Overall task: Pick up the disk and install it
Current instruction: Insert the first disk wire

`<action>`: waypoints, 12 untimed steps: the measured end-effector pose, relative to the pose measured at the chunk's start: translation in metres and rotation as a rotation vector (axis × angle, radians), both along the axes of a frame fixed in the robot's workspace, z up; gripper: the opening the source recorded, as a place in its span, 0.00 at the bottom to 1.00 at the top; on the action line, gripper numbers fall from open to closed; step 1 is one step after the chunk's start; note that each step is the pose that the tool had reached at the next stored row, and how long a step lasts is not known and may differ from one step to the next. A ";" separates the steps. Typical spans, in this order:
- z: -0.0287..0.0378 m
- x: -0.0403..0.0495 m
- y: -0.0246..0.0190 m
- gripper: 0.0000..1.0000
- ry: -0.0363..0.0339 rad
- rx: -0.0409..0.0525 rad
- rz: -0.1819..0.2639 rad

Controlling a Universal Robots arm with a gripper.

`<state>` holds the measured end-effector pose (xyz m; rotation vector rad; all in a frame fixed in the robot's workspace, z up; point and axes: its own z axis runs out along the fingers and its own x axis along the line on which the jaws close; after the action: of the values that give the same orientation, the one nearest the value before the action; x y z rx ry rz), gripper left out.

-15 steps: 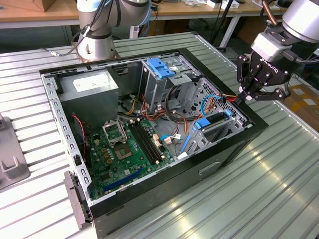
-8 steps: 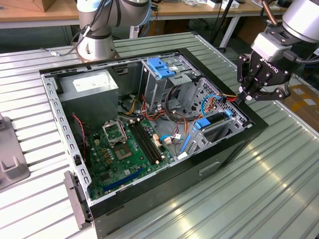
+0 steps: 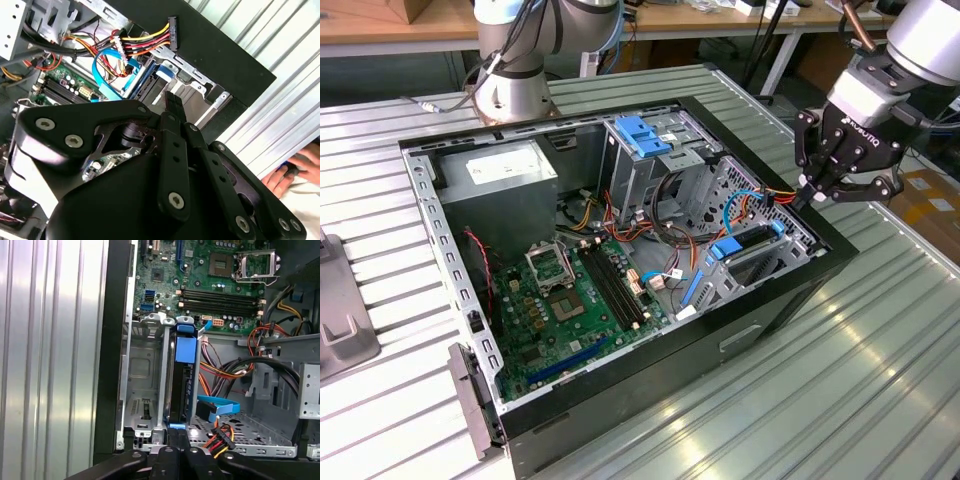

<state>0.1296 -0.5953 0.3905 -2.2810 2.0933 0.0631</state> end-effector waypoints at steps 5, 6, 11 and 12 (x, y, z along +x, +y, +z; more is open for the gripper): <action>0.0000 0.0000 0.0000 0.10 0.0000 0.0000 0.081; 0.0000 0.0000 0.0000 0.10 0.0000 0.0000 0.108; -0.0001 0.0000 0.0000 0.10 0.0000 0.0000 0.149; -0.0001 0.0000 0.0000 0.10 0.0000 0.0000 0.149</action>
<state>0.1296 -0.5953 0.3904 -2.4325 1.9200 0.0681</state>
